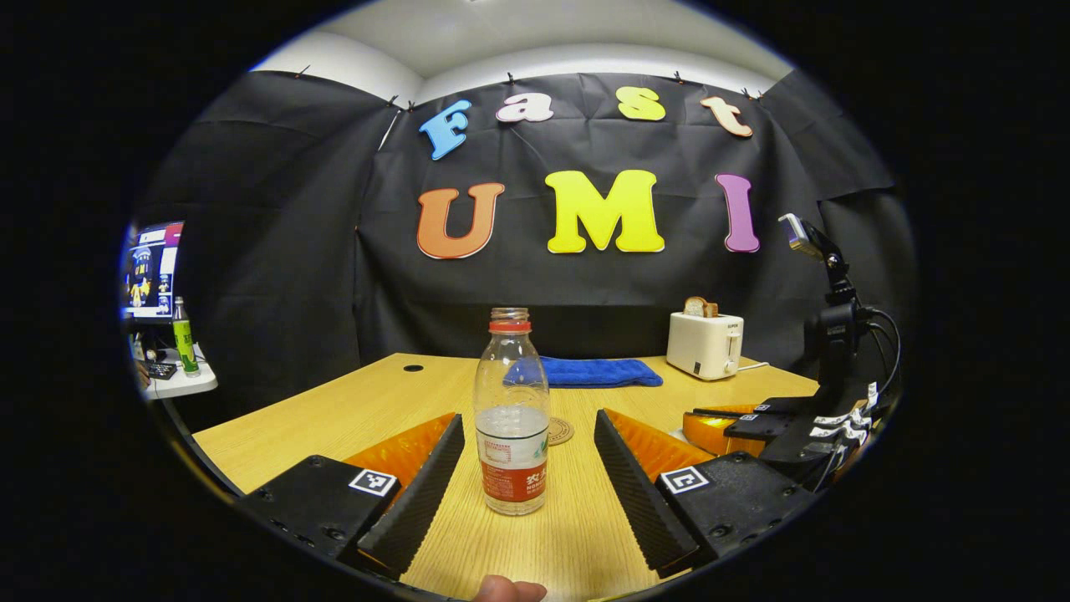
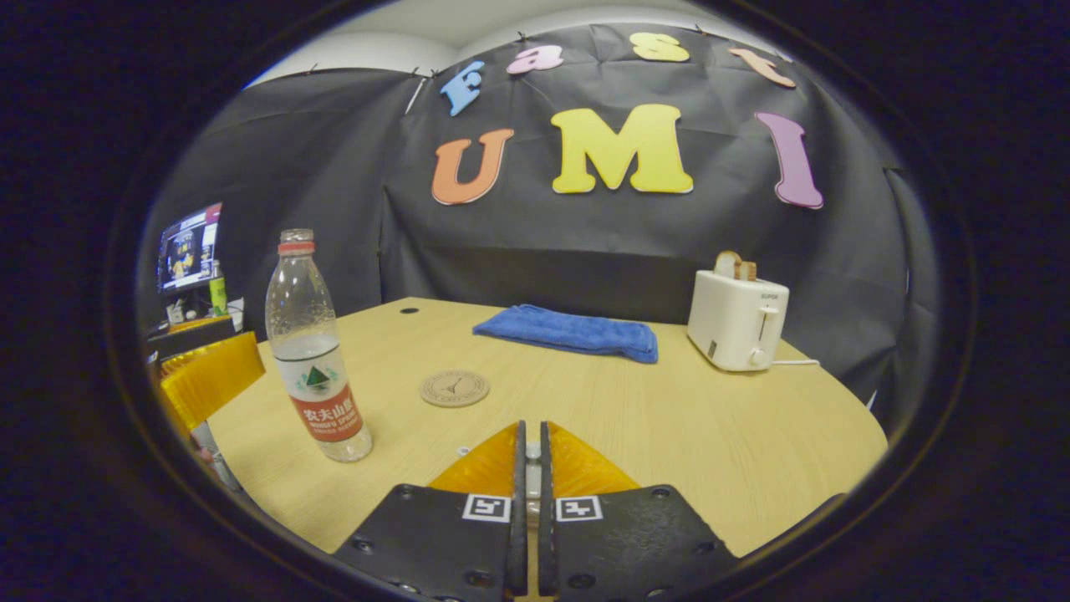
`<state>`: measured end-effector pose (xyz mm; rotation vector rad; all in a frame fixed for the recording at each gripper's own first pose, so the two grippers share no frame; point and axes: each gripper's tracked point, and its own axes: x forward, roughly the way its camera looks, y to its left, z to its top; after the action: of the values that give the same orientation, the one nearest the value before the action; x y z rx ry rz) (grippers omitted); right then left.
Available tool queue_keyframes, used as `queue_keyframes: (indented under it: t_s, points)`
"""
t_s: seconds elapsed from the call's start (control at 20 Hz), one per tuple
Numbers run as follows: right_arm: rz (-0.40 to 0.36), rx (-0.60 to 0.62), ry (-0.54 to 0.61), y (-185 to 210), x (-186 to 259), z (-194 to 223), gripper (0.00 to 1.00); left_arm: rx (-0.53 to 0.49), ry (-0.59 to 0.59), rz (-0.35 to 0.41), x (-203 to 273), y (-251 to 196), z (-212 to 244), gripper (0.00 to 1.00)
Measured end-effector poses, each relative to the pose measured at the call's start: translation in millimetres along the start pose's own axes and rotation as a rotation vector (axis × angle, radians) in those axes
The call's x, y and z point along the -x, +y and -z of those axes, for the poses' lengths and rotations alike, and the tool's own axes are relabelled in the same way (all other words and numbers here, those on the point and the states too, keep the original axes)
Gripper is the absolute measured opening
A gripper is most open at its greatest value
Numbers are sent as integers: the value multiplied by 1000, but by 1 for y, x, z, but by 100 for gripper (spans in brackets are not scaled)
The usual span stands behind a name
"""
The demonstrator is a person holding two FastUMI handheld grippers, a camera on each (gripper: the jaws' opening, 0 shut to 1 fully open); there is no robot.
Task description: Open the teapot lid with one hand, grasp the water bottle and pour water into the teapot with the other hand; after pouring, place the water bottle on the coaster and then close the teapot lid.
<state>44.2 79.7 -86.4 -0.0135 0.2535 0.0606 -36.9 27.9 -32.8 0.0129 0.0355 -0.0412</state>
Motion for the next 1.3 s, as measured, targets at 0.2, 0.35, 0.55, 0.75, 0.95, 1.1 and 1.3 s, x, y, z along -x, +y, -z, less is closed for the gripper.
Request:
queue_keyframes:
  t_s: [0.2,0.35,0.55,0.75,0.95,1.1,1.3]
  points:
    - [2,25,-16,5,1,-2,0,-17,5,17,-7,0,3,98]
    - [-14,7,-55,6,7,-17,0,-19,21,29,-13,1,9,98]
    - [-41,-24,-96,4,18,-44,0,-9,66,25,-25,8,24,98]
    - [-45,-36,-98,-9,36,-52,0,20,103,25,-38,15,39,99]
    - [-8,-14,-115,-31,54,-56,0,32,141,52,-48,11,52,98]
    - [16,-11,-112,-45,63,-51,0,8,170,46,-51,11,62,83]
    - [25,-43,-94,-59,69,-42,0,-11,180,39,-53,10,61,78]
